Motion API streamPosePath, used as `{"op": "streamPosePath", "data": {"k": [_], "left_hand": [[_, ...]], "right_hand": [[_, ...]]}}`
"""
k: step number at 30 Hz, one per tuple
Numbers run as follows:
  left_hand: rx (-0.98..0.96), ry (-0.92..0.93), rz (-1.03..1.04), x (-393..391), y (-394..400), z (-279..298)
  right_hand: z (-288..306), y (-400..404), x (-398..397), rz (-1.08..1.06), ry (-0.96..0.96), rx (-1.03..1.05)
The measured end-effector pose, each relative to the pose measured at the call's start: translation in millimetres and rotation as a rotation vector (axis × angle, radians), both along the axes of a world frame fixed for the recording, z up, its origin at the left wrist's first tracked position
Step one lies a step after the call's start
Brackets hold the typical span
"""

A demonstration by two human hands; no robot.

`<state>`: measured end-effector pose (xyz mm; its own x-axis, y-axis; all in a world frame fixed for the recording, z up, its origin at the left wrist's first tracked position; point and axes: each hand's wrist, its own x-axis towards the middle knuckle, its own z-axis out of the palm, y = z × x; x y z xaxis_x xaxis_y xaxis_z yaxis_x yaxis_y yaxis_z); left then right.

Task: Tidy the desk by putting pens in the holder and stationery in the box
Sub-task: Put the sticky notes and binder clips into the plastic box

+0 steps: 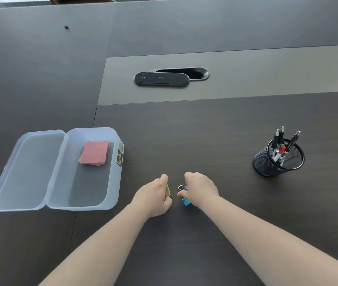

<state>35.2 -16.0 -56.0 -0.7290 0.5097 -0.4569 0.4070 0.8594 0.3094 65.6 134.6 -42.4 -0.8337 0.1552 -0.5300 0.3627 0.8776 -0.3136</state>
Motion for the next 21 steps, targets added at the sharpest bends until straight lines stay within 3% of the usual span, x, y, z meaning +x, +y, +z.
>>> {"op": "streamPosePath", "data": {"k": [5, 10, 21], "left_hand": [[0.056, -0.036, 0.11, 0, 5, 6], [0.059, -0.156, 0.11, 8, 15, 10], [-0.045, 0.0, 0.118, 15, 65, 10]], "right_hand": [[0, 3, -2, -0.04, 0.037, -0.042], [4, 21, 0, -0.226, 0.14, -0.139], [5, 52, 7, -0.483, 0.235, -0.291]]}}
